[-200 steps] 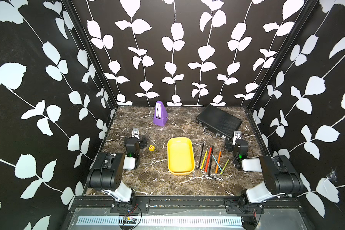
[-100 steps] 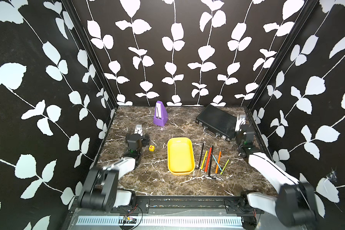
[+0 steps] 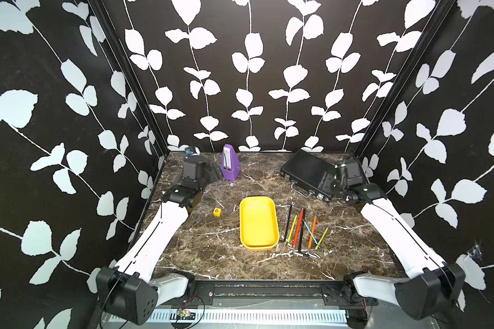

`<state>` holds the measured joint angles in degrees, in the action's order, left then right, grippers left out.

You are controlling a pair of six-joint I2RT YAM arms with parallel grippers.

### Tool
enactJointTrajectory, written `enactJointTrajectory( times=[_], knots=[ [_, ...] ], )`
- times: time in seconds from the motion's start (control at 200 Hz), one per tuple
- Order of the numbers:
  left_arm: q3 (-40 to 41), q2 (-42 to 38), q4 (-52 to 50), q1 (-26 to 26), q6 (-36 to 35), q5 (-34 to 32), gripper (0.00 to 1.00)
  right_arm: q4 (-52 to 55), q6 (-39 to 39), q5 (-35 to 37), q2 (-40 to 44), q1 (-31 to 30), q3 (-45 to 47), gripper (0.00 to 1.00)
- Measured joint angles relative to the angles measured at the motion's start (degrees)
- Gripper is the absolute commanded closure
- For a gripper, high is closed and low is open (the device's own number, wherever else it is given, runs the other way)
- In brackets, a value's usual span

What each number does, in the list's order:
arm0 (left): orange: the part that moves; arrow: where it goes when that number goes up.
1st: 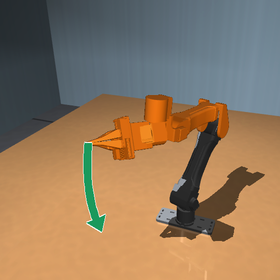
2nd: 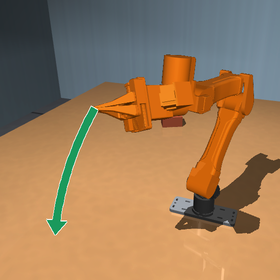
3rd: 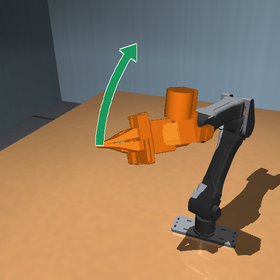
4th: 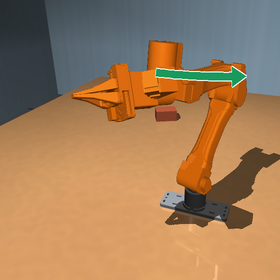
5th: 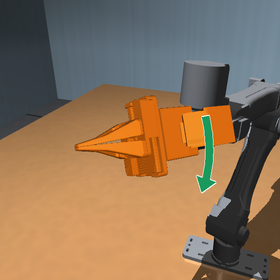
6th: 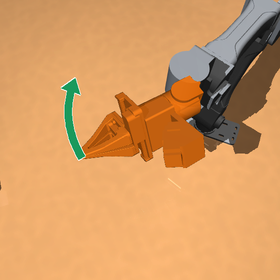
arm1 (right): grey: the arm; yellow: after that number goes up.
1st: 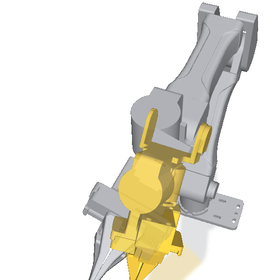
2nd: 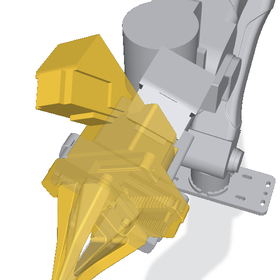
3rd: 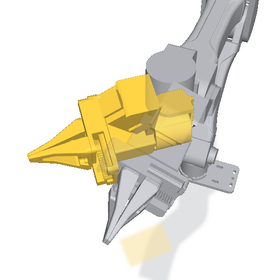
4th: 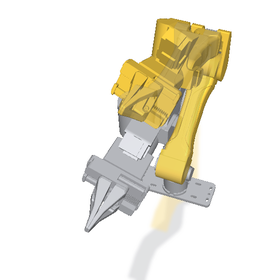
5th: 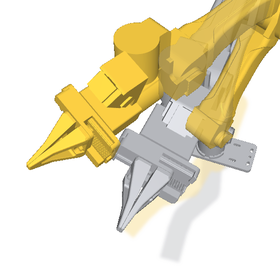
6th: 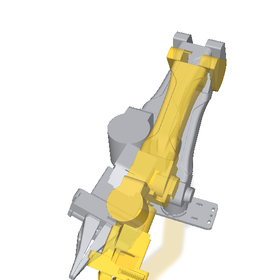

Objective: Put the hex key on the desktop into the storage box
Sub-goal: Pick up the Allen key from the center of the board.

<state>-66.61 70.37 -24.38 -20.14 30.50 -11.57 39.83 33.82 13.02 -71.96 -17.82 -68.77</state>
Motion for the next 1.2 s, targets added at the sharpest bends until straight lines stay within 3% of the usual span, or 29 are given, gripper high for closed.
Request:
enactJointTrajectory(
  times=[0.195, 0.415, 0.51, 0.88, 1.2],
  knots=[
    [0.39, -1.01, -18.97, -5.51, 1.46, 3.04, 0.13, 15.1, -0.76, -0.76, -0.39, -4.79, -0.07, 0.48],
    [2.58, -9.77, -29.31, -6.82, -0.7, 1.86, 0.12, 18.05, 1.62, -3.69, -9.33, -13.9, -0.09, 0.52],
    [5.22, -13.92, -29.94, -6.82, -2.54, 0.61, 0.12, 17.88, 4.22, -5.95, -15.04, -17.0, -0.68, 0.59],
    [21.62, -29.59, -27.19, -6.82, -3.54, -0.94, 0.12, 11.02, 14.34, -12.61, -29.99, -18.6, -3.58, 0.61],
    [22.99, -28.61, -22.86, -6.82, -3.39, -0.87, 0.13, 7.3, 17.27, -15.52, -36.24, -18.49, -5.16, 0.68]
  ],
)
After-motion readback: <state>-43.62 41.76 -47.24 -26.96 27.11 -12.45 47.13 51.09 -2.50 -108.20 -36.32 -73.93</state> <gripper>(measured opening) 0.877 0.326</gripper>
